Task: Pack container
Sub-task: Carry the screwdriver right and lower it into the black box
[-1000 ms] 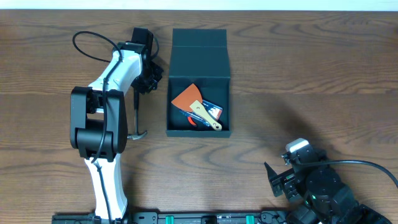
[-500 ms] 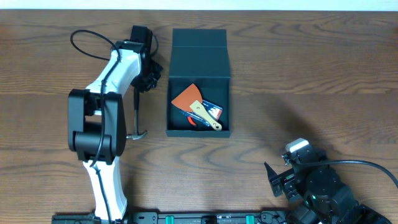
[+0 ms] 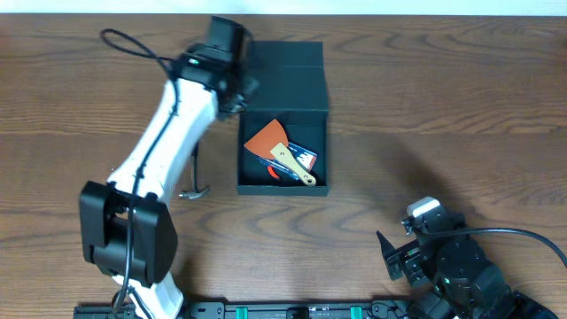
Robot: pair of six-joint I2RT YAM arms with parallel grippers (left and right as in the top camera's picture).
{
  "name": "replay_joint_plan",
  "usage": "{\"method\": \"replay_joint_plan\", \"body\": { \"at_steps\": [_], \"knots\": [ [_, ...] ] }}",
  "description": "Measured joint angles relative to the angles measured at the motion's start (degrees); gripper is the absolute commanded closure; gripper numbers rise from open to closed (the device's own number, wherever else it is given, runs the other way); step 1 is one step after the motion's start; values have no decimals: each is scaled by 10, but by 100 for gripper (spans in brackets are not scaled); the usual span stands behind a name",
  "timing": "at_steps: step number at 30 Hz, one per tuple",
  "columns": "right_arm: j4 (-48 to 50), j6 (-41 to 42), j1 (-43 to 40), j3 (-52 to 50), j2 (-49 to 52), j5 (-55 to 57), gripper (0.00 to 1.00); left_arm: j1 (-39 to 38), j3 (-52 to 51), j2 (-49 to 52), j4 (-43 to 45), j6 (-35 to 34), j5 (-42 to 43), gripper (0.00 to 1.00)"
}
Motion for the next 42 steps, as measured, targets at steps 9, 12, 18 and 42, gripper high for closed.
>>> {"method": "replay_joint_plan", "body": {
  "at_steps": [9, 12, 18, 42],
  "knots": [
    [0, 0, 0, 0, 0, 0, 1, -154, 0, -3, 21, -80, -27, 85],
    [0, 0, 0, 0, 0, 0, 1, -193, 0, -3, 27, -129, -49, 85],
    [0, 0, 0, 0, 0, 0, 1, -243, 0, -3, 28, -266, -103, 85],
    [0, 0, 0, 0, 0, 0, 1, -235, 0, 95, 28, -570, -126, 86]
  ]
}}
